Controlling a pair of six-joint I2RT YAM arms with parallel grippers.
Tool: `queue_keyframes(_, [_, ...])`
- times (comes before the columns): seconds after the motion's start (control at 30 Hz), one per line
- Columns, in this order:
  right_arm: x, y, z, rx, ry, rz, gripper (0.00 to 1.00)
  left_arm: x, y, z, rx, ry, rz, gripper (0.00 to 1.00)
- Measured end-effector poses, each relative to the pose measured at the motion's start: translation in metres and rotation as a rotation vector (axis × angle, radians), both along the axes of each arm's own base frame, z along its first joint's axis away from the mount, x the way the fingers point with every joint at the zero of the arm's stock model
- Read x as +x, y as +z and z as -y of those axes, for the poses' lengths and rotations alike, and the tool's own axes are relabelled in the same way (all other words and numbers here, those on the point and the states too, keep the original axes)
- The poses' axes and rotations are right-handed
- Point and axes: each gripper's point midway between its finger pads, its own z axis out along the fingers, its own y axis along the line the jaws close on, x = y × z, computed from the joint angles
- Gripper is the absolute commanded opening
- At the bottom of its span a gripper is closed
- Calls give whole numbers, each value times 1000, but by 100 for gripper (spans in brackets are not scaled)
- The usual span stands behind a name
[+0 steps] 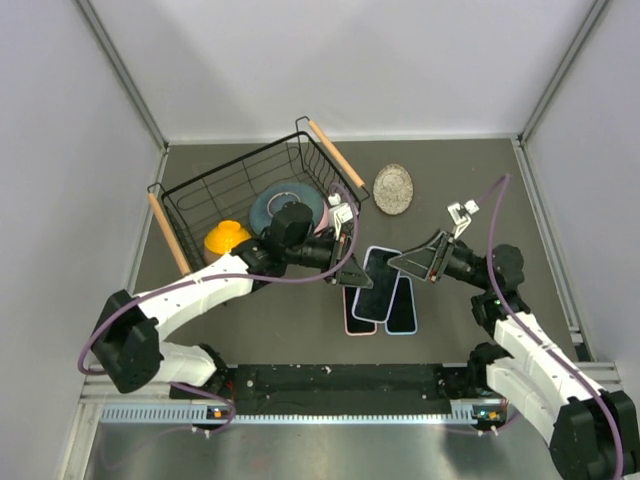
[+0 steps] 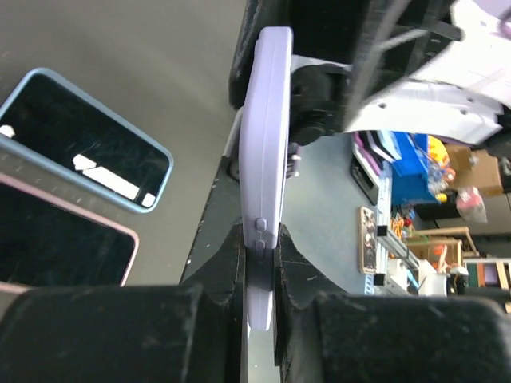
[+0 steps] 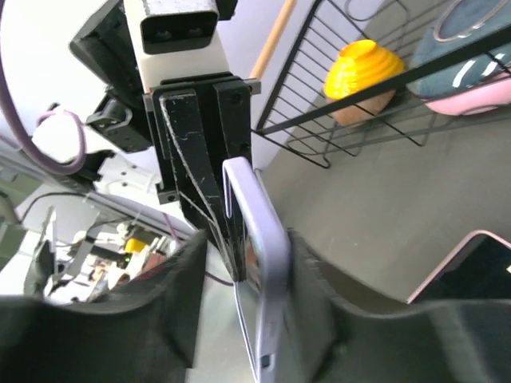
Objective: Put the phone into the phone case
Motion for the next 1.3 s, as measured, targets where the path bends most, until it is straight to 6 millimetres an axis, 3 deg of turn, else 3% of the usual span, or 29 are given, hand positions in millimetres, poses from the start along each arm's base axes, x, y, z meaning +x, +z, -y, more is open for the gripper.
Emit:
queue_keyframes(0.07, [2,-4,1,-13,-18,-24,76,5,-8,-2,37,39,-9,0])
queue_keyframes(0.1, [3,-7,2,-23,-31,-35,98,8,-14,-5,66,65,-15,0])
queue_keyframes(0.4, [15,0,14,-106,-177,-19,99,28,-54,-58,312,327,-45,0])
queue_keyframes(0.67, [21,-12,21,-173,-235,-42,99,36,-116,-108,574,488,-142,0])
queue_keyframes(0.97, [22,-27,25,-230,-256,-74,99,34,-161,-115,655,515,-226,0])
queue_keyframes(1.3, [21,-34,27,-255,-263,-82,99,42,-164,-104,566,561,-243,1])
